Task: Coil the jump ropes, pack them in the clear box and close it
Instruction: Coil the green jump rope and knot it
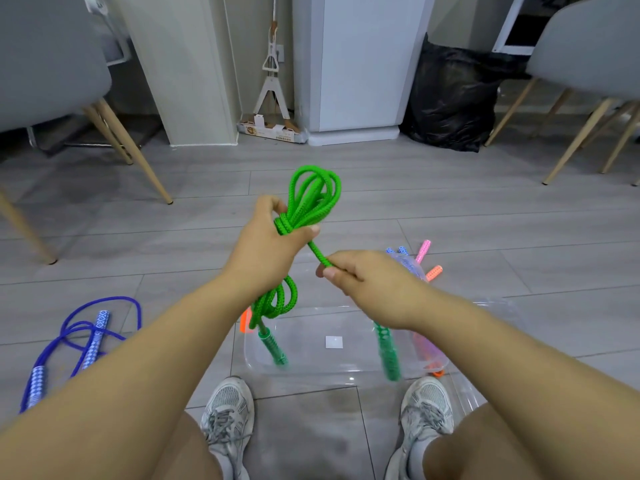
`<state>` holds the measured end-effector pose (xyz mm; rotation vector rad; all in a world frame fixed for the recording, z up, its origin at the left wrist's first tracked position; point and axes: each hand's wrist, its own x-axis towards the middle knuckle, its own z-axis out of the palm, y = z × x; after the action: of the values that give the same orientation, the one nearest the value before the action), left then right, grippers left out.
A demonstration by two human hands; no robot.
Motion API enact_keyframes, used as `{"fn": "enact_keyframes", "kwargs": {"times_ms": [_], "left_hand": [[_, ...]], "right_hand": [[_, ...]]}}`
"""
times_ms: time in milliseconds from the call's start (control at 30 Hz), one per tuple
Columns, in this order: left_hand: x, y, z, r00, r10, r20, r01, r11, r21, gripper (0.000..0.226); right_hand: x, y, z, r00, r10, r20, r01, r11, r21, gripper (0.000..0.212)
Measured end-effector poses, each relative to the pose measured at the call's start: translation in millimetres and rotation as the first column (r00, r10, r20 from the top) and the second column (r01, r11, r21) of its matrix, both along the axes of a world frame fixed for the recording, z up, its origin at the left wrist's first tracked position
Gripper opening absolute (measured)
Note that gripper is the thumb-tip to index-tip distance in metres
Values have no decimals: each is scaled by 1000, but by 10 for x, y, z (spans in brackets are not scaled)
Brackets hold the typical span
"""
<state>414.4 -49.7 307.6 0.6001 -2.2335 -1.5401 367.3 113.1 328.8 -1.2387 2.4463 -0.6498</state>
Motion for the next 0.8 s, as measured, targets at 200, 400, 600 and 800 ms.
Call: {"fn": "enact_keyframes", "kwargs": {"times_ms": [200, 400, 600, 800], "left_hand": [[62, 67, -13, 959, -53, 278, 117, 969, -217, 40], [145, 37, 85, 839, -242, 487, 388, 895, -223, 30], [168, 13, 101, 716, -369, 593, 600, 760, -251, 65], [188, 159, 152, 715, -419, 559, 672, 633, -385, 26]], "right_hand": [[116, 41, 44, 930, 159, -332, -121, 984, 133, 19], [16, -17, 25, 861, 235, -450, -253, 967, 21, 25], [-146, -118, 193, 845, 201, -496, -261, 964, -55, 33], [-359, -146, 329, 982, 162, -99, -175, 973, -148, 14]]}}
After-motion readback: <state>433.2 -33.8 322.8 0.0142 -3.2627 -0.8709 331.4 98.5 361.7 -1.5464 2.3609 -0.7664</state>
